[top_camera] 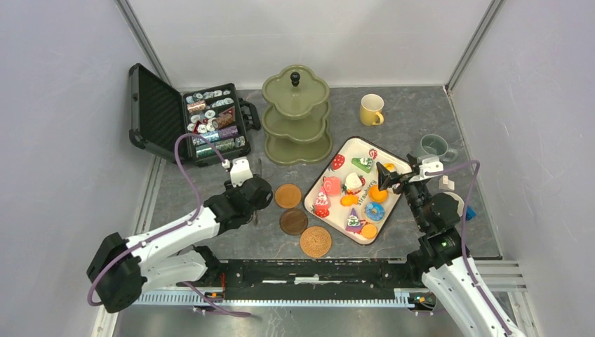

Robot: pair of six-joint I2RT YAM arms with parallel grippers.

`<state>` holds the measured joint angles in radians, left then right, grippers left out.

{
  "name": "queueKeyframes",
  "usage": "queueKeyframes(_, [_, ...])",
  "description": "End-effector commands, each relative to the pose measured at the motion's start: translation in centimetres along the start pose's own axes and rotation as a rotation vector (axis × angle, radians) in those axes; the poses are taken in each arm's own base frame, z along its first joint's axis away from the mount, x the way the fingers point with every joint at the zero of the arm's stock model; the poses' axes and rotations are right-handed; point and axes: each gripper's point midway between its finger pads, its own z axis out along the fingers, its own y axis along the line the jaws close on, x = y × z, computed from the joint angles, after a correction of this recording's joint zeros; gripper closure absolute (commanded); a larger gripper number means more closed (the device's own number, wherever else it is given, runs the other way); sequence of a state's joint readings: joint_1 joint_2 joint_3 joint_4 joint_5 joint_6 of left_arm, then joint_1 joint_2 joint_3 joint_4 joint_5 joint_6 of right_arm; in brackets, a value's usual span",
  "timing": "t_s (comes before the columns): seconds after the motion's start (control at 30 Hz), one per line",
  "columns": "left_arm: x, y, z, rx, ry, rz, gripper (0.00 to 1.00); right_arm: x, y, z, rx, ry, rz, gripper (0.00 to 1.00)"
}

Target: Serve the afternoon tea

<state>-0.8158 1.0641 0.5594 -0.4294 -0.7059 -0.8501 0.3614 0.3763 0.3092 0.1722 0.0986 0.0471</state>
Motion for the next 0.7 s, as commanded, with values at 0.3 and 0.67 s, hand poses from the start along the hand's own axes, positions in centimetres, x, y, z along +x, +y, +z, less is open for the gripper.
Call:
queueKeyframes(0.3, [-4.4, -2.4, -9.1, 0.258, 0.182, 0.194, 0.37, -0.8, 0.1, -0.1, 0.001, -0.054, 0.011, 0.02])
queueKeyframes(0.67, [-6.7, -10.1, -13.9, 0.619, 0.286, 0.294, 0.36, 1.1, 1.0, 0.9, -0.041, 0.026, 0.018, 0.02])
